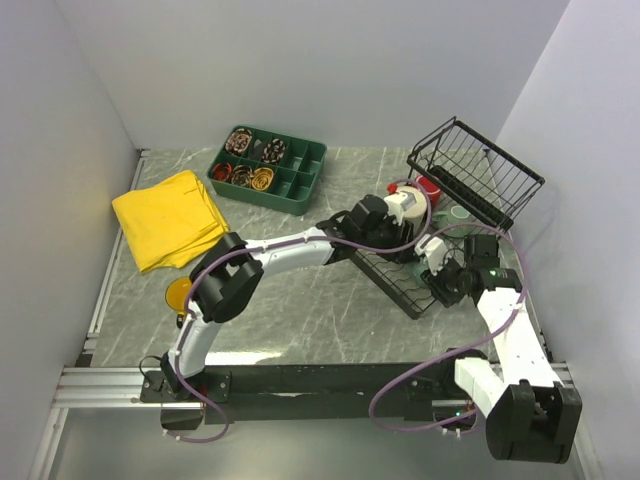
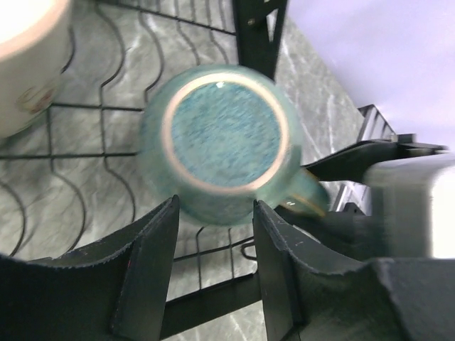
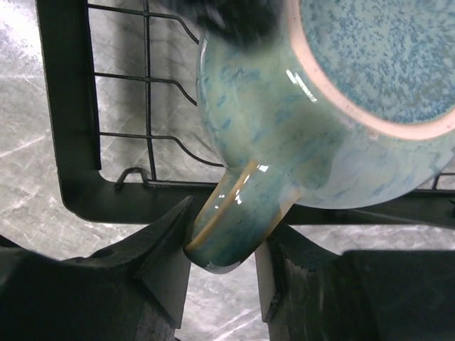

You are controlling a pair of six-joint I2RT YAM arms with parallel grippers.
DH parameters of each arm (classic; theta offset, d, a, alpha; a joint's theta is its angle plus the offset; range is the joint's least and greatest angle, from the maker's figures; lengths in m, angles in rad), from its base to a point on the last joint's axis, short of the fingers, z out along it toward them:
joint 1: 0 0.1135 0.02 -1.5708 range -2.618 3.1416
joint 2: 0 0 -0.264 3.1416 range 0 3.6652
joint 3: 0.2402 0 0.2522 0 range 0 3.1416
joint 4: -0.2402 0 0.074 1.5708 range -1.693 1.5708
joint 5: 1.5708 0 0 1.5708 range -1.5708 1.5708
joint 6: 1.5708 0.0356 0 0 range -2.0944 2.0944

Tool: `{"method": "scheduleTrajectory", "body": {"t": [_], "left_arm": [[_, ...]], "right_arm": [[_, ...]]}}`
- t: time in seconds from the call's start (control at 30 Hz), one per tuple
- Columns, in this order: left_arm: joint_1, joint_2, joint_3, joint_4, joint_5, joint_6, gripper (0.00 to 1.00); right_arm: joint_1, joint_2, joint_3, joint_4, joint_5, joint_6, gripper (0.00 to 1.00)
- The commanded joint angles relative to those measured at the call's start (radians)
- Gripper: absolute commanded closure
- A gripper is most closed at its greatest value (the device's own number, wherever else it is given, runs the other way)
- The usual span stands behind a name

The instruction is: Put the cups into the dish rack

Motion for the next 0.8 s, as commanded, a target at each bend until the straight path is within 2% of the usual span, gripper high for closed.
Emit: {"method": "scheduleTrajectory", "body": {"t": [0.0,0.17,0.37,0.43,0.53,0.6,0.7,0.77], "left_arm": [[-0.013,0.026,0.073,0.027,0.036,0.017,0.48],[-0.022,0.064,0.129,0.004,0.046,0.015,0.48],[-0.022,0.052,0.128,-0.01,0.001,0.023,0.48],[-0.021,0.003,0.105,-0.004,-0.083,0.023,0.47],[-0.019,-0.093,0.038,0.02,-0.201,0.023,0.38],[-0.016,-0.167,-0.005,0.028,-0.243,0.034,0.35],[-0.018,-0.267,-0.067,0.02,-0.348,0.057,0.31],[-0.016,-0.327,-0.14,0.026,-0.457,0.074,0.23]], "right_arm": [[-0.016,0.025,0.006,-0.031,-0.011,0.003,0.52],[-0.034,0.041,0.027,-0.04,-0.026,0.013,0.4],[-0.06,0.048,0.079,-0.103,-0.098,0.005,0.36],[-0.074,0.02,0.119,-0.129,-0.125,0.017,0.35],[-0.083,-0.023,0.185,-0.155,-0.15,0.042,0.32],[-0.085,-0.043,0.239,-0.18,-0.168,0.055,0.31],[-0.085,-0.04,0.303,-0.23,-0.23,0.062,0.31],[-0.083,-0.025,0.323,-0.266,-0.312,0.034,0.31]]}}
